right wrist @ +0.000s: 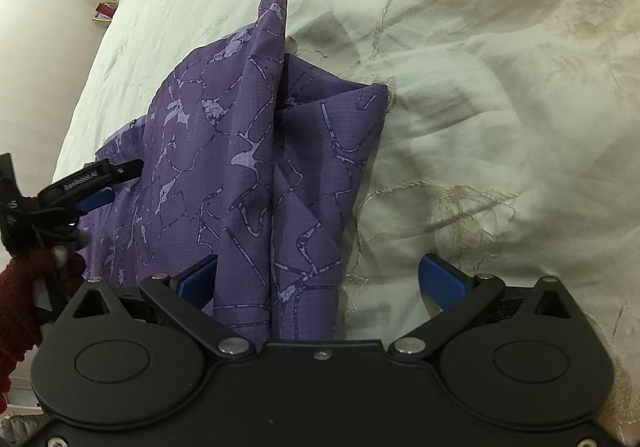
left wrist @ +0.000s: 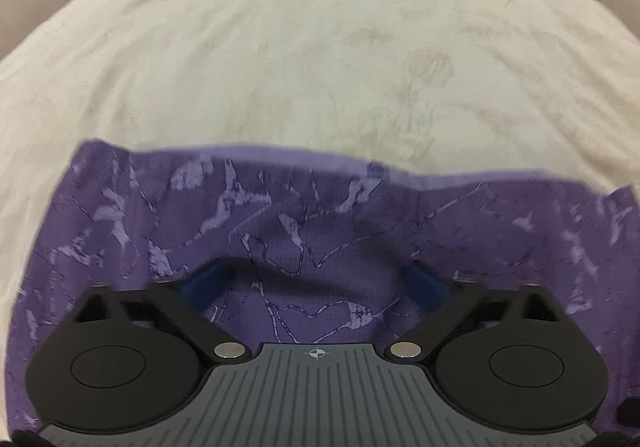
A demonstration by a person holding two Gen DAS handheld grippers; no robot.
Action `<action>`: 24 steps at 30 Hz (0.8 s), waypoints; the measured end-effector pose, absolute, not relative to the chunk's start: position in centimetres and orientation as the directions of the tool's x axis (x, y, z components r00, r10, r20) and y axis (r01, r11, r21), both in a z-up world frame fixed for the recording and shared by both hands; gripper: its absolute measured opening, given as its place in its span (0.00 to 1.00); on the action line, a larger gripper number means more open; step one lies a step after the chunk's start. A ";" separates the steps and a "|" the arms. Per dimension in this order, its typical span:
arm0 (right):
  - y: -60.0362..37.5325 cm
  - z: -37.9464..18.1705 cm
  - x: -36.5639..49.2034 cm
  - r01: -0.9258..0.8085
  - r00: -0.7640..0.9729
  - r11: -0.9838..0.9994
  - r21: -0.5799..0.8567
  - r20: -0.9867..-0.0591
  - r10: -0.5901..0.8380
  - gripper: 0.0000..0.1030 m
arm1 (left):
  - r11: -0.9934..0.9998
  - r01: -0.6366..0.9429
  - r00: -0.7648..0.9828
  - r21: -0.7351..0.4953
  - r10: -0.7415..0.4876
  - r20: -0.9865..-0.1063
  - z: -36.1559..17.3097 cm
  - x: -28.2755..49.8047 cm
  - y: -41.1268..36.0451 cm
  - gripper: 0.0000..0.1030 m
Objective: Fold large clothes
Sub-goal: 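Grasp the jacket corner with the right tool while the left tool grasps the fabric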
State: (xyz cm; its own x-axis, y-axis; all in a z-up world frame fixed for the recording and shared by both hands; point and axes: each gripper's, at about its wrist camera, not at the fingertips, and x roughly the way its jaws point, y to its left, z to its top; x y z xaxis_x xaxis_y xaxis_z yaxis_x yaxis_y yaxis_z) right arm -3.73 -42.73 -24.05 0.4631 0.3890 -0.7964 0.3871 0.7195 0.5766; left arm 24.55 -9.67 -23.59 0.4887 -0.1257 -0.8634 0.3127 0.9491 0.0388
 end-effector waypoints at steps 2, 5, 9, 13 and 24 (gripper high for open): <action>-42.7 -24.0 -3.8 0.385 0.466 0.718 0.579 -0.794 0.390 1.00 | 0.944 0.329 0.528 0.015 -0.171 -0.832 -22.3 23.4 -9.6 0.60; -42.7 -24.0 -3.8 0.383 0.469 0.716 0.584 -0.790 0.393 1.00 | 0.917 0.376 0.537 -0.136 -0.335 -0.774 -21.1 21.8 -9.2 0.44; -42.9 -24.2 -4.1 0.377 0.474 0.707 0.598 -0.781 0.408 1.00 | 0.898 0.350 0.488 -0.266 -0.417 -0.767 -22.7 22.0 -9.0 0.29; -43.4 -24.3 -4.2 0.380 0.475 0.688 0.618 -0.769 0.429 1.00 | 0.918 0.263 0.474 -0.296 -0.390 -0.790 -25.6 23.1 -8.8 0.27; -44.6 -24.5 -2.9 0.312 0.554 0.606 0.732 -0.658 0.510 1.00 | 0.911 0.237 0.454 -0.338 -0.412 -0.790 -25.4 23.5 -8.1 0.27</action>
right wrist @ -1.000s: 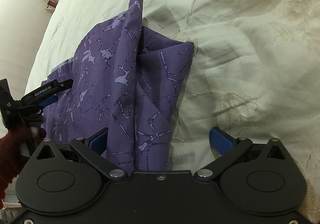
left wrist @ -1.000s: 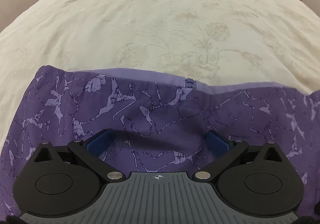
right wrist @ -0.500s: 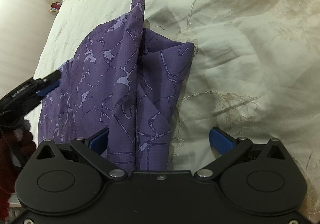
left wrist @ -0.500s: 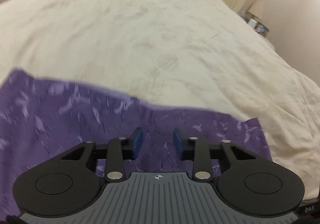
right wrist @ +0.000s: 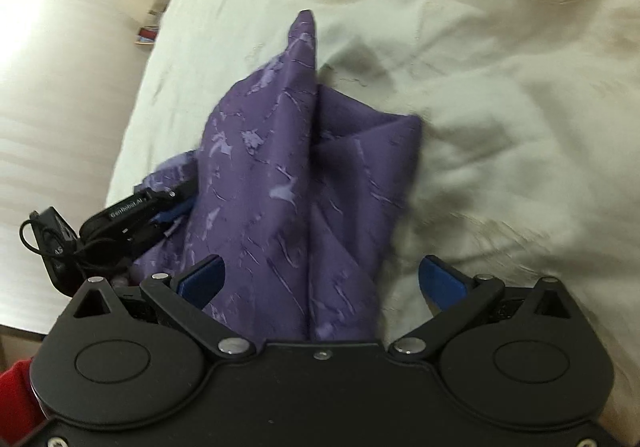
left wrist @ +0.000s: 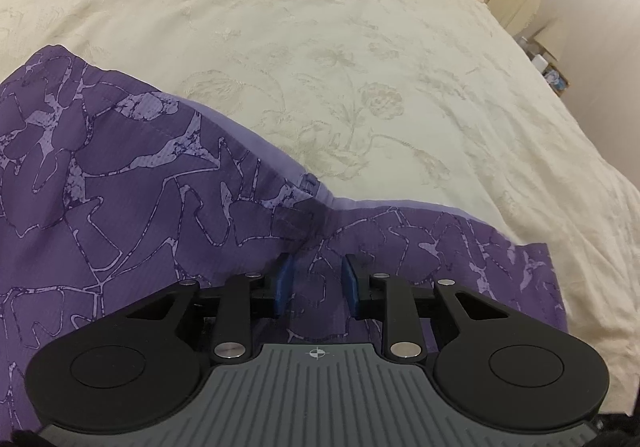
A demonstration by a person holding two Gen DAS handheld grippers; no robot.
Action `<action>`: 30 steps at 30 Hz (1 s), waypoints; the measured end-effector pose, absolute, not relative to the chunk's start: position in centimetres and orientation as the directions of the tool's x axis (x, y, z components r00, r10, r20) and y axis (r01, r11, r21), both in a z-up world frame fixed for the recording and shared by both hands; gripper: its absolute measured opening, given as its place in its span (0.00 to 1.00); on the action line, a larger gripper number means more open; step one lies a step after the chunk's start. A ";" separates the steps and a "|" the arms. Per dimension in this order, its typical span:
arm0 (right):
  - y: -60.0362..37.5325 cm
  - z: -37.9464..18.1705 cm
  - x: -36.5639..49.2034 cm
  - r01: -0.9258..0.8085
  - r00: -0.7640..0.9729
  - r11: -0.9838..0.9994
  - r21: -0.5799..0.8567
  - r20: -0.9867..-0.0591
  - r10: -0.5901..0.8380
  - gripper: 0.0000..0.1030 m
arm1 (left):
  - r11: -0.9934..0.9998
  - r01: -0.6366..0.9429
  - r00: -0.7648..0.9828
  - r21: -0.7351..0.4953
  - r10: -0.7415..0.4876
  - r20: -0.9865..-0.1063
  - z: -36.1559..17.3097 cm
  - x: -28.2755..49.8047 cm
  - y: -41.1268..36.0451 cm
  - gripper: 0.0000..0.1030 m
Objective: Fold large clothes
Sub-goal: 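Grasp the jacket corner with the right tool while the left tool grasps the fabric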
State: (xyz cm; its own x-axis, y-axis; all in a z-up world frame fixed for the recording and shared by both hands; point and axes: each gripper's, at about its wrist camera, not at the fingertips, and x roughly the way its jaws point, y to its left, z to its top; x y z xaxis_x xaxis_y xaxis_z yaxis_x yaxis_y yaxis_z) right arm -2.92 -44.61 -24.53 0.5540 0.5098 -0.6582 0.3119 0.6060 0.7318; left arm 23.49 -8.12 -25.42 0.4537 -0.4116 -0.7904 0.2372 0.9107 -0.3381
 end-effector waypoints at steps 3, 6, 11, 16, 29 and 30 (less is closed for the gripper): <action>-45.0 -25.4 -1.7 0.326 0.588 0.532 0.782 -0.608 0.533 1.00 | 0.911 0.246 0.444 -0.330 -0.409 -0.797 -25.3 23.5 -8.2 0.27; -45.5 -25.7 -0.6 0.343 0.604 0.448 0.826 -0.559 0.568 0.73 | 0.908 0.215 0.438 -0.360 -0.419 -0.795 -24.8 22.9 -7.5 0.27; -45.0 -24.7 0.9 0.319 0.549 0.484 0.815 -0.575 0.607 0.35 | 0.885 0.177 0.447 -0.430 -0.461 -0.766 -24.2 18.8 -5.3 0.27; -45.1 -23.5 1.1 0.292 0.529 0.502 0.814 -0.575 0.624 0.34 | 0.865 0.135 0.461 -0.483 -0.486 -0.742 -25.2 13.9 -3.2 0.27; -42.7 -19.2 2.8 0.260 0.485 0.553 0.791 -0.602 0.634 0.28 | 0.833 0.152 0.454 -0.532 -0.537 -0.711 -26.3 13.5 -1.5 0.26; -42.4 -18.4 2.8 0.252 0.490 0.545 0.800 -0.591 0.641 0.28 | 0.828 0.157 0.450 -0.539 -0.546 -0.707 -26.3 13.3 -1.2 0.26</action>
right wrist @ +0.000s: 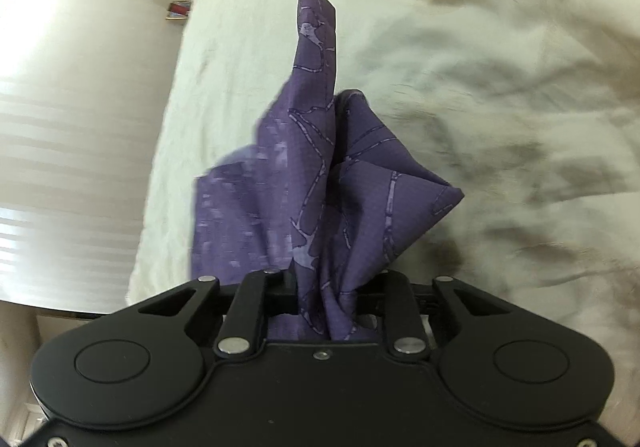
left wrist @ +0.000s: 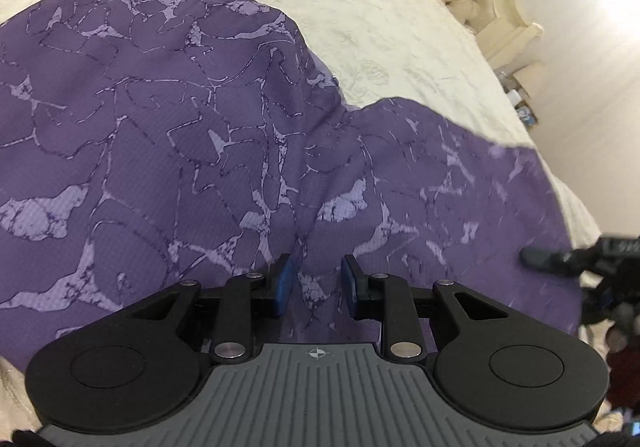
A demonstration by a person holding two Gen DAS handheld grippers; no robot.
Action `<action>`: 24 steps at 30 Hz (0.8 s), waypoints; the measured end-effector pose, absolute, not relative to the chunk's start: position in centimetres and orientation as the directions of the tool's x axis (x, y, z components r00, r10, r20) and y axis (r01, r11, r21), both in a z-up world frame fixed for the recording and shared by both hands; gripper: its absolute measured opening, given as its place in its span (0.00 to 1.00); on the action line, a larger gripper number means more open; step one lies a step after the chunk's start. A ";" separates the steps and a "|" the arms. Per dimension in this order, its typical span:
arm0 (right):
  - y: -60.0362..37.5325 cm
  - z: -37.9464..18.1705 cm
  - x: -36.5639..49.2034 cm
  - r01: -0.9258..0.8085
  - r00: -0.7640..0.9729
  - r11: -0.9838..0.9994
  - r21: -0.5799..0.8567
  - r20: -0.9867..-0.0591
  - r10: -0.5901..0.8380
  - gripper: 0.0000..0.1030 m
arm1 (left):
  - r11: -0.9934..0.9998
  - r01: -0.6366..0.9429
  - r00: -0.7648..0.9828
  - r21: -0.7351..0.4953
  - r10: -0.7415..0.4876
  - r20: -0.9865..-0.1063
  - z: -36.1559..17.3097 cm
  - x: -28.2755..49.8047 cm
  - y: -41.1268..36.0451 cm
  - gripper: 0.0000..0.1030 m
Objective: Fold large clothes
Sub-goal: 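Grasp the jacket corner with the right tool while the left tool grasps the fabric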
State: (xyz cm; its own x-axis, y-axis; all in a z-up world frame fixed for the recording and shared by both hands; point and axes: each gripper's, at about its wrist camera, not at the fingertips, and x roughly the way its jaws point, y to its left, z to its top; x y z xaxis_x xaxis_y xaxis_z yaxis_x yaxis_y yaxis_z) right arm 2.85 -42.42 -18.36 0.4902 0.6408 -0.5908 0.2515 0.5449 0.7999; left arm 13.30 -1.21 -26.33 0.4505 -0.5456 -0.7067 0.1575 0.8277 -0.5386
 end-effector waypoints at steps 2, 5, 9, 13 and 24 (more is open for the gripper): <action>-41.8 -16.9 2.8 0.240 0.499 0.531 0.812 -0.573 0.650 0.27 | 0.818 0.173 0.443 -0.549 -0.562 -0.698 -26.3 12.9 -0.7 0.26; -40.2 -14.7 2.9 0.229 0.516 0.510 0.829 -0.547 0.659 0.27 | 0.807 0.210 0.419 -0.552 -0.584 -0.695 -26.3 12.4 0.3 0.26; -37.5 -13.0 3.2 0.245 0.534 0.464 0.851 -0.518 0.669 0.27 | 0.793 0.275 0.366 -0.544 -0.610 -0.703 -26.2 11.9 1.5 0.26; -33.4 -11.5 4.6 0.243 0.543 0.447 0.861 -0.502 0.673 0.27 | 0.795 0.337 0.311 -0.504 -0.599 -0.737 -26.0 11.8 3.0 0.26; -20.5 -11.8 12.1 0.245 0.505 0.487 0.839 -0.539 0.674 0.28 | 0.802 0.429 0.303 -0.415 -0.561 -0.771 -23.4 12.3 10.7 0.28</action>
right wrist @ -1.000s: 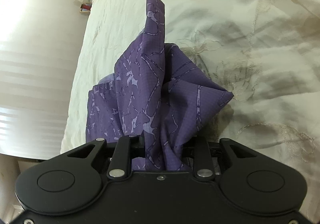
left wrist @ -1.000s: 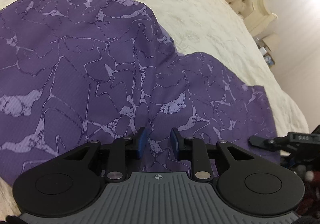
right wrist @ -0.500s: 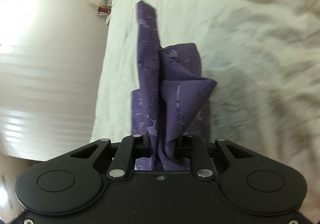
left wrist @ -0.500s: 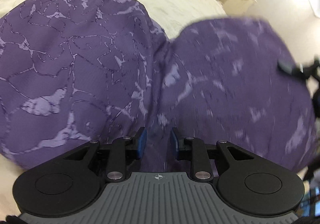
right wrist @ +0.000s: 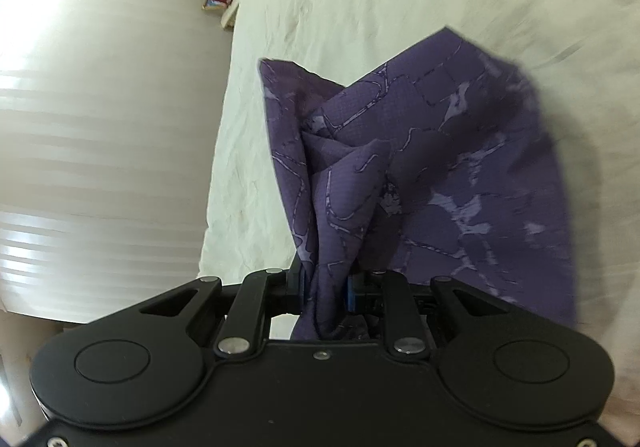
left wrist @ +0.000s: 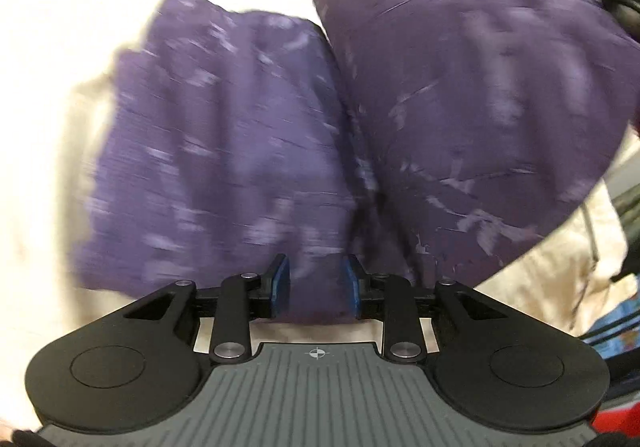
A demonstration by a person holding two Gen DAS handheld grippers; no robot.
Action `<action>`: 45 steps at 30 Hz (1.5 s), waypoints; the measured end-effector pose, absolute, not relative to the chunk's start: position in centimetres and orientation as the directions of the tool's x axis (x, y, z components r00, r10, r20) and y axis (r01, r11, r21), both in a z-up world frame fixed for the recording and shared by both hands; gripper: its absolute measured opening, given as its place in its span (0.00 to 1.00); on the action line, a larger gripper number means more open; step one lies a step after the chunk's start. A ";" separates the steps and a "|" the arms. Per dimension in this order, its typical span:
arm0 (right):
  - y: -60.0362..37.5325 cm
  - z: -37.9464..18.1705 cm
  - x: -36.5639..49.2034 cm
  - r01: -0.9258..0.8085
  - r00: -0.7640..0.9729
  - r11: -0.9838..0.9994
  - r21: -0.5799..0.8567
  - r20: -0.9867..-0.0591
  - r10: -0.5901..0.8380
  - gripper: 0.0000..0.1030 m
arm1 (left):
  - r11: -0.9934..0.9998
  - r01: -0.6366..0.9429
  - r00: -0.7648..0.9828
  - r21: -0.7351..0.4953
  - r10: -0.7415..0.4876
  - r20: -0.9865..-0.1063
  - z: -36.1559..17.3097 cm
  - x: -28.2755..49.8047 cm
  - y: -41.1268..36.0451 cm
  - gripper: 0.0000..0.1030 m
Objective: Fold large clothes
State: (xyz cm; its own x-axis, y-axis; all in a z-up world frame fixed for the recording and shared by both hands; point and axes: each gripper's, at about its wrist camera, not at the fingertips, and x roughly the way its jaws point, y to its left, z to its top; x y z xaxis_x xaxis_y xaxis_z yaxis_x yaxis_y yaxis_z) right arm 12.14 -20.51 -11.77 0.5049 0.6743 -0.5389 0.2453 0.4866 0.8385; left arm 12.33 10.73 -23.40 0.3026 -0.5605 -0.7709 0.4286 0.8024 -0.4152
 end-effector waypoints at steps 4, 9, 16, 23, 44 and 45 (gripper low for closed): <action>-16.0 -13.7 15.0 0.247 0.464 0.538 0.806 -0.585 0.665 0.30 | 0.828 0.399 0.352 -0.394 -0.535 -0.768 -22.1 13.1 14.1 0.28; -11.3 -16.5 17.8 0.237 0.400 0.621 0.747 -0.658 0.638 0.37 | 0.857 0.342 0.404 -0.385 -0.504 -0.763 -21.3 13.5 17.1 0.28; -9.1 -16.3 17.8 0.097 0.385 0.606 0.790 -0.591 0.709 0.58 | 0.838 0.374 0.390 -0.397 -0.530 -0.753 -18.9 13.0 19.0 0.28; -14.9 -10.8 15.3 -0.003 0.555 0.621 0.784 -0.515 0.653 0.64 | 0.726 0.523 0.412 -0.447 -0.674 -0.613 -13.5 14.0 18.4 0.32; -15.3 -12.6 15.0 0.031 0.581 0.936 0.351 -0.768 0.269 0.32 | 0.807 0.492 0.311 -0.328 -0.514 -0.800 -23.3 17.7 11.9 0.39; -15.2 -13.0 16.0 0.032 0.576 0.941 0.336 -0.776 0.257 0.32 | 0.809 0.488 0.309 -0.328 -0.512 -0.802 -23.3 17.7 11.8 0.39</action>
State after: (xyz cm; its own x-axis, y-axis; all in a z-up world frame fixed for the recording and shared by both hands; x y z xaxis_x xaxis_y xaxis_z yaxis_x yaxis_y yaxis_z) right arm 15.96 -15.17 -12.97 0.5759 0.2574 -0.7759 0.0319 0.9413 0.3360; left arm 17.71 11.83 -23.32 0.3089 -0.5118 -0.8016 0.4884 0.8086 -0.3281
